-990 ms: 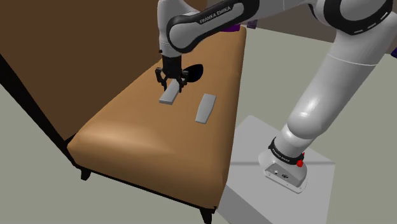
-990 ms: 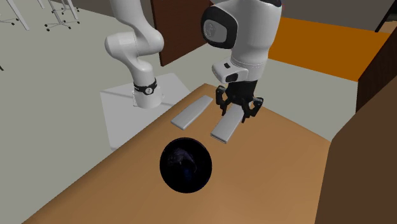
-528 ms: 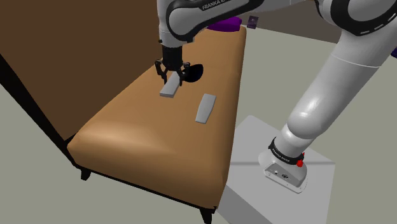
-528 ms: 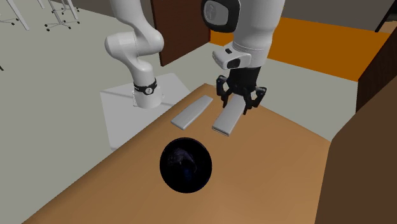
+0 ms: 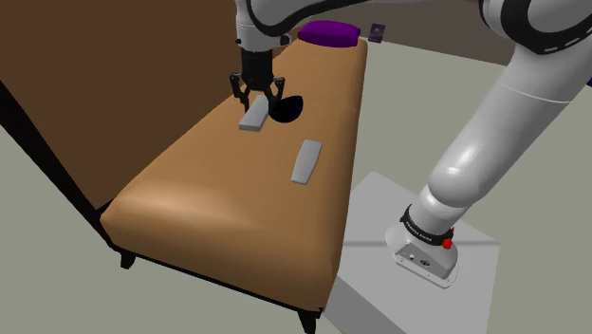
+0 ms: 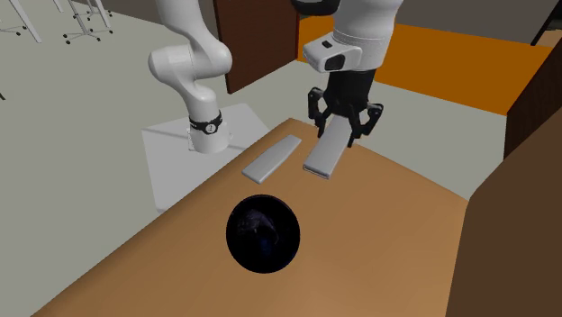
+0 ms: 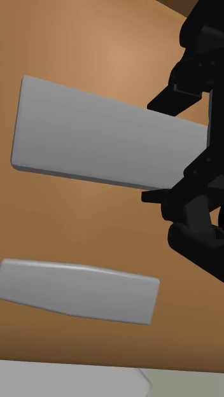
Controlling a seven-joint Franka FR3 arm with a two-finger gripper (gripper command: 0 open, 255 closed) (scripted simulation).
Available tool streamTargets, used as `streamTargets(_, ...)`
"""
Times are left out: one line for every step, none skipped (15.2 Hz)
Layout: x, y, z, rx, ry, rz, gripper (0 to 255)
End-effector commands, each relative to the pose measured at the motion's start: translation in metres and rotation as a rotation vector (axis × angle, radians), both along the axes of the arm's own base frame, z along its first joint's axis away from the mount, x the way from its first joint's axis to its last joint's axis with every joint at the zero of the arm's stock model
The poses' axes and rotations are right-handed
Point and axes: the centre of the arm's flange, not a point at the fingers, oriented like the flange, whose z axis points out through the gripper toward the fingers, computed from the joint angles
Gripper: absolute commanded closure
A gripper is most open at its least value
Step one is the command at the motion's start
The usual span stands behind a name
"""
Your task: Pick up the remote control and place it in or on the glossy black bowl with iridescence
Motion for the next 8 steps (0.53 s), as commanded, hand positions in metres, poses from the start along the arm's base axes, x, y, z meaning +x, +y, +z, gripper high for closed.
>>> streamTargets(0.0,0.001,0.01,0.0,0.0,0.0,255)
streamTargets(0.0,0.001,0.015,0.0,0.0,0.0,255)
streamTargets(0.0,0.001,0.021,0.0,0.0,0.0,255)
streamTargets(0.0,0.001,0.026,0.0,0.0,0.0,255)
streamTargets(0.0,0.001,0.031,0.0,0.0,0.0,255)
streamTargets(0.0,0.001,0.036,0.0,0.0,0.0,255)
streamTargets(0.0,0.001,0.041,0.0,0.0,0.0,255)
streamTargets(0.005,-0.012,0.042,0.0,0.0,0.0,255)
